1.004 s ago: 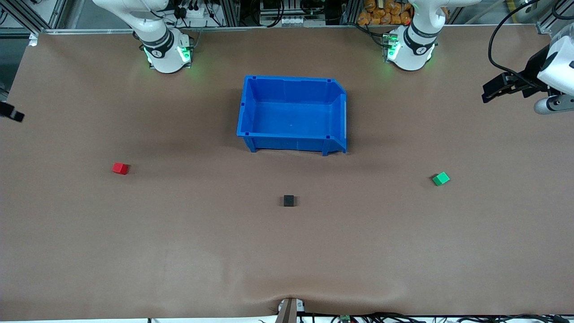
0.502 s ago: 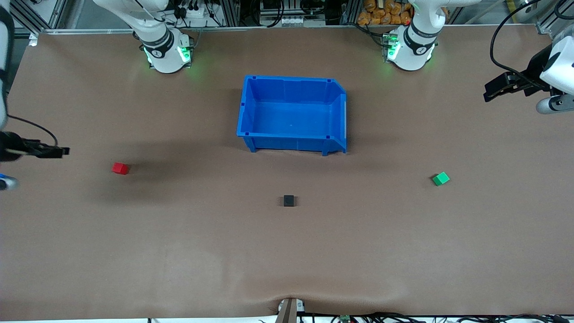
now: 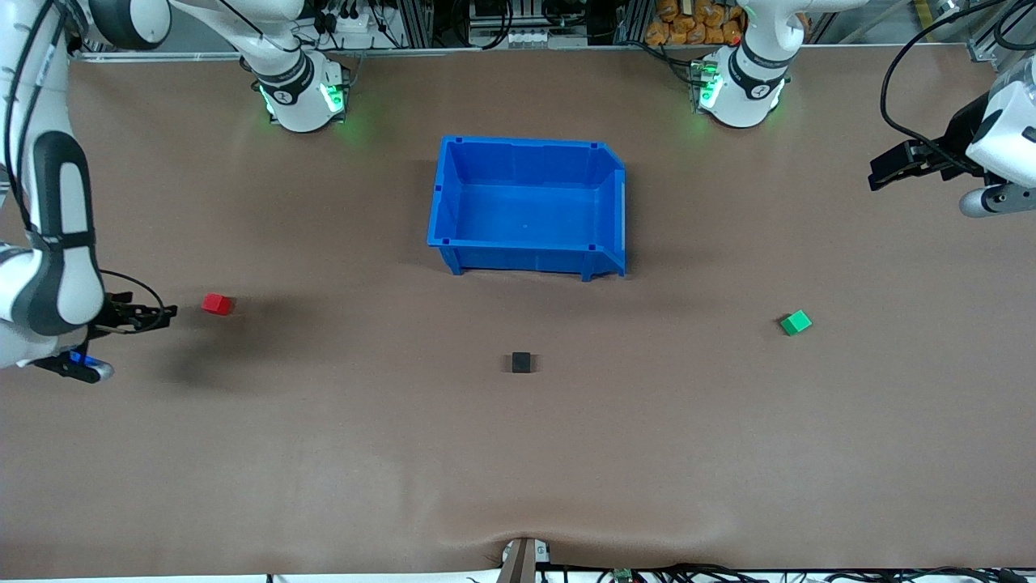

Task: Attach green and red cubes to black cube
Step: 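Reach the right gripper down to the red cube, then close the right gripper on the red cube and lift it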

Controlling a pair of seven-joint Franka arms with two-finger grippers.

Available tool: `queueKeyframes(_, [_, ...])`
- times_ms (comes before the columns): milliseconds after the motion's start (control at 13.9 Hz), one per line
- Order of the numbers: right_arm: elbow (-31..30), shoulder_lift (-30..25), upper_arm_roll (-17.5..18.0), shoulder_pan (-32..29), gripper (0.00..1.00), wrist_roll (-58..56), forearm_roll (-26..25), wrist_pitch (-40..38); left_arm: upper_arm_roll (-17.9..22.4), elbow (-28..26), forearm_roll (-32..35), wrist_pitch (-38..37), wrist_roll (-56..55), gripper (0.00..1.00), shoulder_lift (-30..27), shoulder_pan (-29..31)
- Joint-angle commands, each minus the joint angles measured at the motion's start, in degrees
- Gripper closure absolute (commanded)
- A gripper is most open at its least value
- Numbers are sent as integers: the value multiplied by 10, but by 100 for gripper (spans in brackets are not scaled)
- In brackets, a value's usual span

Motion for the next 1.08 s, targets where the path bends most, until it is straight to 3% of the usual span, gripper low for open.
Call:
queueKeyframes(0, [-17, 7, 10, -2, 0, 7, 13, 39, 1, -2, 3, 4, 7, 0, 1, 1])
queueKeyframes(287, [-80, 13, 20, 5, 3, 1, 26, 99, 1, -11, 3, 15, 8, 0, 2, 8])
queueKeyframes(430, [-93, 20, 28, 5, 21, 2, 26, 100, 1, -24, 3, 23, 7, 0, 1, 8])
queueKeyframes(502, [-95, 22, 31, 5, 34, 1, 26, 98, 0, -32, 3, 32, 7, 0, -1, 8])
queueKeyframes(645, [-99, 22, 31, 1, 73, -2, 25, 97, 0, -46, 3, 51, 7, 0, -1, 7])
queueKeyframes(717, [-100, 22, 31, -1, 97, -4, 25, 94, -1, -53, 3, 60, 7, 0, -1, 7])
queueKeyframes(1004, [-76, 21, 31, -1, 100, 56, 43, 90, -2, -95, 3, 116, 7, 0, -1, 7])
